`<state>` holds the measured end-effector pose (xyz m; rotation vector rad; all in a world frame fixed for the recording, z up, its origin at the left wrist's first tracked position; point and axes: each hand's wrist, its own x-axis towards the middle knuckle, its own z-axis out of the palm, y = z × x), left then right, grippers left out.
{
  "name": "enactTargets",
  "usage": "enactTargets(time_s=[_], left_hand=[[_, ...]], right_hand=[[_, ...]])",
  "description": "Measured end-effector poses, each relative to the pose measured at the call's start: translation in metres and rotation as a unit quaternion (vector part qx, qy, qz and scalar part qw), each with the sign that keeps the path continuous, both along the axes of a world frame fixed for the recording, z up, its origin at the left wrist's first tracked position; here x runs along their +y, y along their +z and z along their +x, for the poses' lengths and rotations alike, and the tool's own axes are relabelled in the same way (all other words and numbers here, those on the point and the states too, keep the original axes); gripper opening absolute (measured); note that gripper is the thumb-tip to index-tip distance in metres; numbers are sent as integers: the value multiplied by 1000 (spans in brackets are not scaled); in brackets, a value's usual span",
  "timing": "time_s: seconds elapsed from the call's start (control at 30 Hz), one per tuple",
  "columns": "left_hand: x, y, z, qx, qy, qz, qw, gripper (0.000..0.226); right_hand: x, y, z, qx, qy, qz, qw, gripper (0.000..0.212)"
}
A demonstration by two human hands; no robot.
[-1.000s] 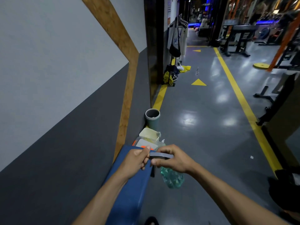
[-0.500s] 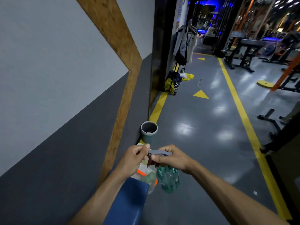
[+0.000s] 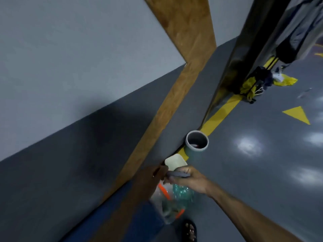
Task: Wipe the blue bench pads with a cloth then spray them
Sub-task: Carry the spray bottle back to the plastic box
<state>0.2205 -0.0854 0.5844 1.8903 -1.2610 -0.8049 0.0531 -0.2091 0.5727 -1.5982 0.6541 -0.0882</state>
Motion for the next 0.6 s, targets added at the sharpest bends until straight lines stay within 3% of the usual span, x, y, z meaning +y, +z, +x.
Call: enactTargets(time_s=[0.1,0.13,0.33,0.4,0.47,0.53,0.6], left_hand=[[-17,-36,-12,57,80,44,994,52],[-21,-45,-15,70,104,54,991,58],[-37,-125,-26,140,196,118,963,40],[-36,-156,-30,171,200,134,955,34],[-32,-188,-32,190,211,153,947,30],[-23,-222,-31,208,243,168,932,42],[-12,-251,-28,220,271,189,918,40]], right_hand=[[-37,-32,3,36,61,-34,997,5],[-46,-41,5,42,82,-53,994,7],[-80,-130,17,88,202,-124,968,27],[-83,-169,15,97,195,-128,968,35],[-89,-207,14,128,169,-156,965,30],[-96,-244,17,166,144,-216,951,25],[-104,-282,21,194,130,-260,937,28]])
